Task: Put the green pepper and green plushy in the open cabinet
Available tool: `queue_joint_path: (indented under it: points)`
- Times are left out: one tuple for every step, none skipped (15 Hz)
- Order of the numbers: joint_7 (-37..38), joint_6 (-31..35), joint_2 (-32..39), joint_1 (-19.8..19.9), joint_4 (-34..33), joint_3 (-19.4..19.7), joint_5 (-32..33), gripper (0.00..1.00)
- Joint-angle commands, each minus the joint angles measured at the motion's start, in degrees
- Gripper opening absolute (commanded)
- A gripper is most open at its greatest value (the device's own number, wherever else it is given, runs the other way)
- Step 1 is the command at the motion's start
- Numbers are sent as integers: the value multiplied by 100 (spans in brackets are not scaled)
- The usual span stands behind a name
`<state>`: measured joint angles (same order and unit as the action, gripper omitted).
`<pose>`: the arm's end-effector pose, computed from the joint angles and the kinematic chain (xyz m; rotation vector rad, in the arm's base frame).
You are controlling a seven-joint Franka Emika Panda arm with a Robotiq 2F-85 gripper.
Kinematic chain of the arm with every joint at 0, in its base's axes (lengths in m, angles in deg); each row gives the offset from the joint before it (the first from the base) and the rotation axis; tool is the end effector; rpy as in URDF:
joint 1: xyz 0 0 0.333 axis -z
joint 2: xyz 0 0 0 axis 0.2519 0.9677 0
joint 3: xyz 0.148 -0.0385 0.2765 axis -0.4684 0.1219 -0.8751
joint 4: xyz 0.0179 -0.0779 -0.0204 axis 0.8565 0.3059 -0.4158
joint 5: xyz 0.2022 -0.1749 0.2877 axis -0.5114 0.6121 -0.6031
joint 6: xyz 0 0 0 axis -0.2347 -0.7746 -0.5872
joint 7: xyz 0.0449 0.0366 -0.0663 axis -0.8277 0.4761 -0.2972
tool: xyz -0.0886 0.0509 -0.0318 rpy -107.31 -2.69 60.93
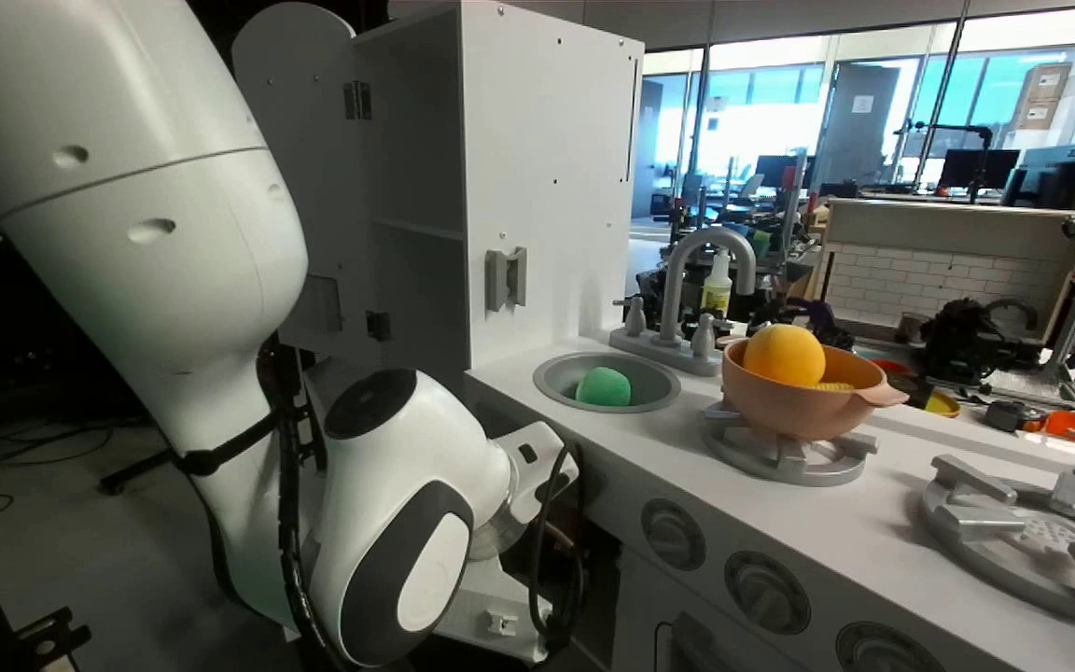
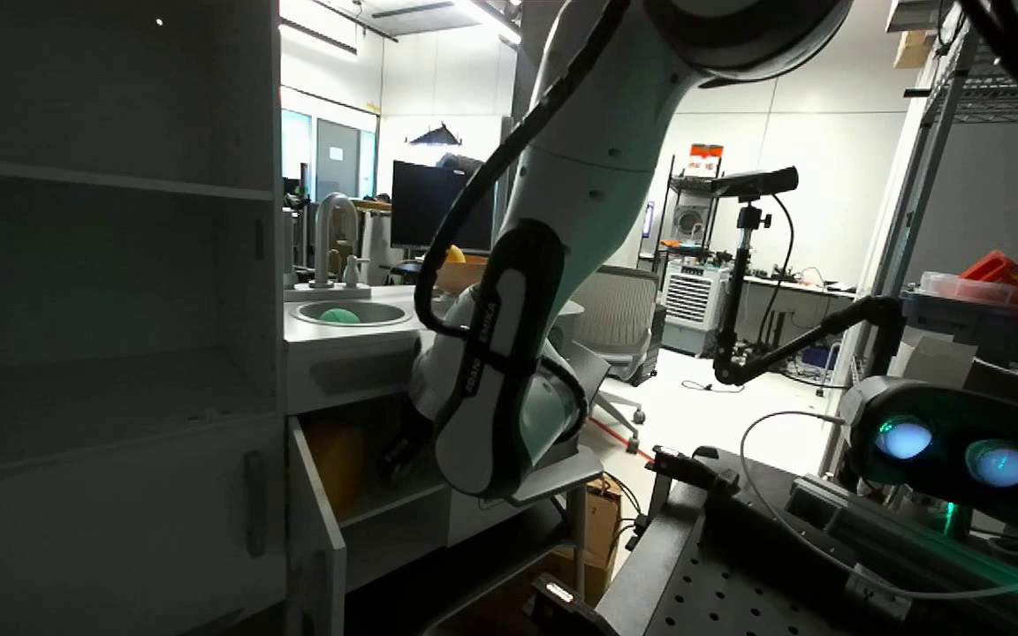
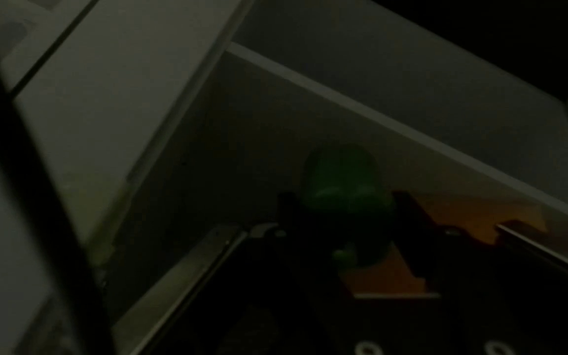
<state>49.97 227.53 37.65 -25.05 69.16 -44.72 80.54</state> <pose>0.6206 -0.0262 -0.0040 2.7759 0.3714 0.8272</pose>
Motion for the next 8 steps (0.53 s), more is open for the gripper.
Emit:
queue_joint_path:
  points:
    - [-99,592,522,-43,-432,52,-235,25]
    - [-95,581,596,-67,-526,75,-258,25]
    - [-84,594,700,-57,-721,82,-296,25]
    - [-77,556,774,-55,-881,98,-339,25]
    - [-69,525,867,-92,-1051,148,-421,25]
    - [-71,518,974,-81,-1225,168,-466,25]
    - [-70,494,1039,-90,-1341,198,-518,25]
    - [-68,471,1075,-124,-1413,239,-576,25]
